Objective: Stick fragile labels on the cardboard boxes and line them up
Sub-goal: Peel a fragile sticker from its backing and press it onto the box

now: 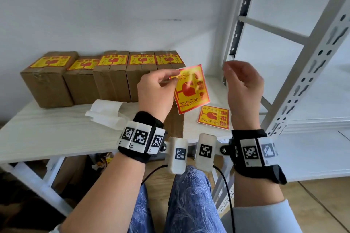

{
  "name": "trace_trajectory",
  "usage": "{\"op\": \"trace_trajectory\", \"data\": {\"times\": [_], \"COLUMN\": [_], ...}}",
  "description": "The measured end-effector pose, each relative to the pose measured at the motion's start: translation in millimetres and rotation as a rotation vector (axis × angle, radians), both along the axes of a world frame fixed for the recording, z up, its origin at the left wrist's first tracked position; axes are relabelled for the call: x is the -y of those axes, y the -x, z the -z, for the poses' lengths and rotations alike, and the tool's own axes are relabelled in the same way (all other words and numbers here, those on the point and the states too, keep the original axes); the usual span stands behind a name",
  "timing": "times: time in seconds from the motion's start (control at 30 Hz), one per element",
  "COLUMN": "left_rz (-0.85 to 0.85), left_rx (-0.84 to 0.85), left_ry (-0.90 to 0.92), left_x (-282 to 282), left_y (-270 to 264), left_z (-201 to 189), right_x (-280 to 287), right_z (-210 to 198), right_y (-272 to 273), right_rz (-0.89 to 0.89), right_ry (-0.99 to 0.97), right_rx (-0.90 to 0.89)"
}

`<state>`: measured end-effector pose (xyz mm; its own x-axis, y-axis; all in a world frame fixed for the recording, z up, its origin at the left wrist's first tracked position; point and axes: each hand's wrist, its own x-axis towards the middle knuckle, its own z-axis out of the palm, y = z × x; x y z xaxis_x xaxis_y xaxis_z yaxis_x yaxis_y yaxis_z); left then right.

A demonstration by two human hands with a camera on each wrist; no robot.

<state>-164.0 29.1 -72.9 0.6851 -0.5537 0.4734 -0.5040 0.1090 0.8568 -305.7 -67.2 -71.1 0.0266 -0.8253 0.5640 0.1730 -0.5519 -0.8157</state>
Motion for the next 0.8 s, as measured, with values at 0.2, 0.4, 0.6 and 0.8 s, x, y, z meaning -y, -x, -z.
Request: {"op": "trace_trajectory", "data": {"times": [0.2,0.4,0.6,0.8], "left_rz": [0.118,0.257,0.293,0.369], "left_rx": [-0.078,-0.111,-0.181,-0.314], "left_ry": [0.005,-0.024,0.016,0.108], "left_x": [-5.0,-13.5,-18.8,-20.9], "left_y": [3.1,-6.8,-10.7,-9.6], "left_z": [-3.4,-3.5,-1.8,-3.2], "right_x": [-21.4,-26.4,-30.9,-34.9], "right_z": [-9.4,1.4,2.5,2.1], "right_y": [-24.9,-34.2,-39.2,-37.8], "right_rz": [-0.12,-0.178,-0.21,-0.275], "right_ry": [0.084,0.097,0.119,0.199], "right_rx": [-0.214,-0.349,-0.307,-0.271]}}
